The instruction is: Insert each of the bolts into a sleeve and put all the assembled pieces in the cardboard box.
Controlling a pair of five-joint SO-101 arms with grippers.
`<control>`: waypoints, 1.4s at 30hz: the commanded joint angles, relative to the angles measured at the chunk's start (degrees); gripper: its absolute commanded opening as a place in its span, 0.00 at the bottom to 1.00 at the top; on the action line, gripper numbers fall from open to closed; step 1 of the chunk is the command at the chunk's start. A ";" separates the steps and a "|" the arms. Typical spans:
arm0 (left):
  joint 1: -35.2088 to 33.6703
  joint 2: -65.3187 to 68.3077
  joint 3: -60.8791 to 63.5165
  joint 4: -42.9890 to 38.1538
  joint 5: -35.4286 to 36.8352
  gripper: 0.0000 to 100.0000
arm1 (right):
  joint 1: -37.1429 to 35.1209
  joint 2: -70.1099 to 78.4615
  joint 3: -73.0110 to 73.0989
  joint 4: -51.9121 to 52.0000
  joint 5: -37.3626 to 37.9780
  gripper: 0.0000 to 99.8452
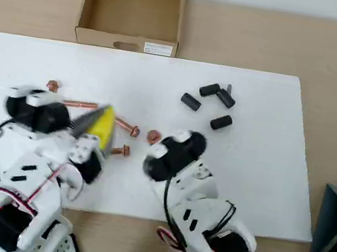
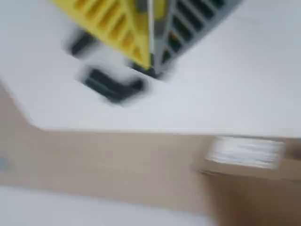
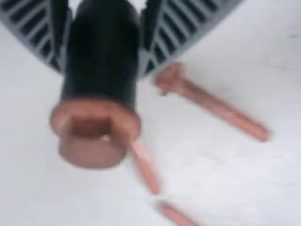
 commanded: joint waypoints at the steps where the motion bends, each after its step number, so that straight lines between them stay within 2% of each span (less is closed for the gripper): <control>1: -11.08 -0.22 1.23 0.26 -5.27 0.00 | 4.97 -5.58 -1.80 -1.49 -0.44 0.01; 4: -19.08 -0.40 5.54 0.26 -10.64 0.00 | 8.40 -5.49 -3.74 -1.41 -0.44 0.01; 7: -23.91 -0.40 9.85 0.26 -12.22 0.00 | 10.86 -2.86 -7.69 -1.41 -2.46 0.01; 15: -24.79 -0.40 20.92 0.18 -13.54 0.00 | 15.34 22.64 -28.18 -1.85 -7.65 0.01; 21: -24.88 -0.40 24.88 0.18 -13.63 0.00 | 15.52 39.43 -39.87 -9.67 -7.21 0.01; 28: -25.85 -0.04 24.97 0.35 -13.71 0.00 | 15.52 59.03 -50.15 -17.76 0.35 0.01; 31: -25.32 -0.40 24.97 4.04 -13.71 0.00 | 15.52 67.65 -55.16 -21.89 4.22 0.01; 34: -25.32 -0.48 24.97 4.22 -13.54 0.00 | 15.52 76.62 -60.62 -25.85 8.00 0.01; 42: -25.32 -0.48 24.88 4.22 -13.63 0.00 | 15.52 100.88 -79.08 -31.91 13.10 0.01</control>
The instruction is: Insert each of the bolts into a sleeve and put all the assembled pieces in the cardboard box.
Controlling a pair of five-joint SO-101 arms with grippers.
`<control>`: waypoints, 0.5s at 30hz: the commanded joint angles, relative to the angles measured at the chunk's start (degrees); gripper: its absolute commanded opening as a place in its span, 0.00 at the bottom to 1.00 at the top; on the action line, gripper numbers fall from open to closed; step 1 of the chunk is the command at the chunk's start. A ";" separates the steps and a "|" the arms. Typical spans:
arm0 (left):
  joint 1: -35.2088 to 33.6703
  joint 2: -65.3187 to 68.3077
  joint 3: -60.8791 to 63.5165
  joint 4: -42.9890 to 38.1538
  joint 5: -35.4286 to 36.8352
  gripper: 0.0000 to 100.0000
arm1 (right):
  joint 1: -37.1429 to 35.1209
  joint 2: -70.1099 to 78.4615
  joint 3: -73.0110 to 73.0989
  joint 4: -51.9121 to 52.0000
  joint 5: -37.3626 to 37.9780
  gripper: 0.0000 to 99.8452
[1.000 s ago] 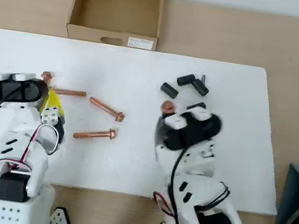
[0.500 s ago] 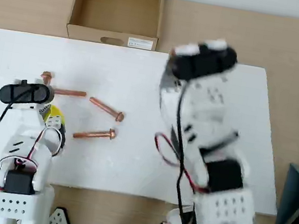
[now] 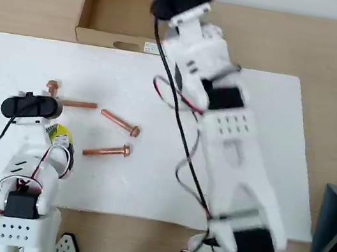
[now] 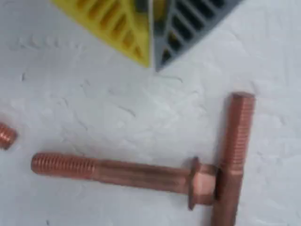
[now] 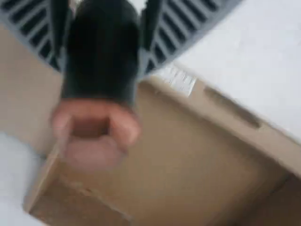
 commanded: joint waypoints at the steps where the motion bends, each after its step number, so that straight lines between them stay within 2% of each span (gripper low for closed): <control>1: 0.00 -0.57 0.62 0.09 -0.18 0.00 | 0.66 9.45 -12.18 -3.08 2.37 0.01; 15: 0.00 -0.48 0.44 0.53 -0.18 0.00 | 0.48 51.65 -57.36 -3.78 11.78 0.01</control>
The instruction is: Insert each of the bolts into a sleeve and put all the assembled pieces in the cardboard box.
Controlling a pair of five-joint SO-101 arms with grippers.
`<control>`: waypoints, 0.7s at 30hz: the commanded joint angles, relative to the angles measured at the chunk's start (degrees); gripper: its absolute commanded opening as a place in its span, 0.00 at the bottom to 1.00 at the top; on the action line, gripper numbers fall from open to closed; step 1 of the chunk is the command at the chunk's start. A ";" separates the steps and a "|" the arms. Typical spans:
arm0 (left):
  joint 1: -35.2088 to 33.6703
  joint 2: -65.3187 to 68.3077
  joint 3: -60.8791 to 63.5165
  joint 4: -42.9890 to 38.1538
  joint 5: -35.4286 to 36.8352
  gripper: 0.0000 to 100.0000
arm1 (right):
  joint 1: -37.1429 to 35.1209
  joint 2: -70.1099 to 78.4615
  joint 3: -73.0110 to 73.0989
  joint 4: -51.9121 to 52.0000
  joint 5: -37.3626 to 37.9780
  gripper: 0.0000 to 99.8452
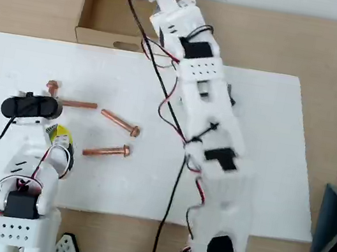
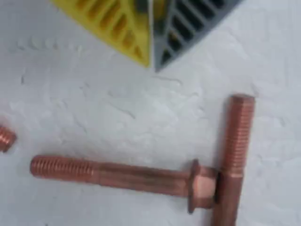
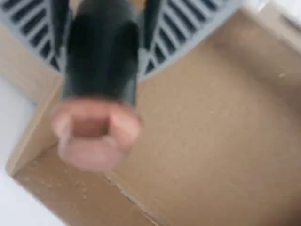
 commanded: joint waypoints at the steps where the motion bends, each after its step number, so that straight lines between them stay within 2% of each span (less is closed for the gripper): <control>1: 0.00 -0.48 0.44 0.18 -0.18 0.00 | 0.48 7.16 -16.13 -1.41 3.25 0.01; 6: 0.00 -0.48 0.44 0.18 -0.18 0.00 | 0.40 17.27 -29.05 3.60 5.63 0.02; 12: 0.00 -0.48 0.44 0.18 -0.18 0.00 | 0.40 24.57 -41.36 12.04 5.45 0.13; 21: 0.00 -0.48 0.44 0.18 -0.18 0.00 | 0.40 29.14 -52.18 20.13 5.45 0.13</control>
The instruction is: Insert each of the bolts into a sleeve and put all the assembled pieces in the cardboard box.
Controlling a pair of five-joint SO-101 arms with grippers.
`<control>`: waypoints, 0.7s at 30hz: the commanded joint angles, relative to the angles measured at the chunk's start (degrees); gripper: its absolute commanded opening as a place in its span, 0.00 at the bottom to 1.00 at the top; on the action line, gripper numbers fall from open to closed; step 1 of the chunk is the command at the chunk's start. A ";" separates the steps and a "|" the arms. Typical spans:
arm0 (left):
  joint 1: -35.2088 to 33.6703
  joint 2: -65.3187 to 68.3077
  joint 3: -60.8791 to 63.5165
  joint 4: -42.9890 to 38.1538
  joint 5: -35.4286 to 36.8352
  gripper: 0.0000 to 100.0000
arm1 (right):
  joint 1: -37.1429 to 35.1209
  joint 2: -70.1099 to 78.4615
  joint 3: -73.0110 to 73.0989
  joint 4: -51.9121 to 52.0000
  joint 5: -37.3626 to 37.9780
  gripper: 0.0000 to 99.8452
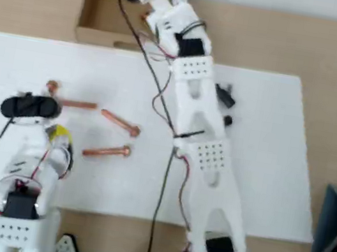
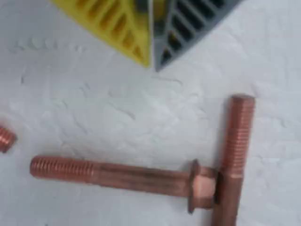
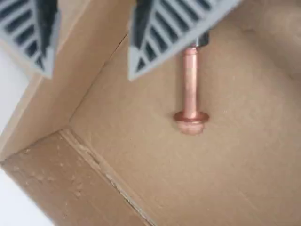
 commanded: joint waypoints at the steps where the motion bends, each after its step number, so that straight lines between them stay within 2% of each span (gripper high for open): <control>1: 0.00 -0.48 0.44 0.18 -0.18 0.00 | 0.40 -0.66 -6.11 3.16 0.18 0.13; 8: 0.00 -0.48 0.44 0.18 -0.18 0.00 | 0.66 -0.84 -16.48 18.55 -4.04 0.13; 21: 0.00 -0.48 0.44 0.18 -0.18 0.00 | 1.10 -14.64 -16.31 45.10 -8.18 0.13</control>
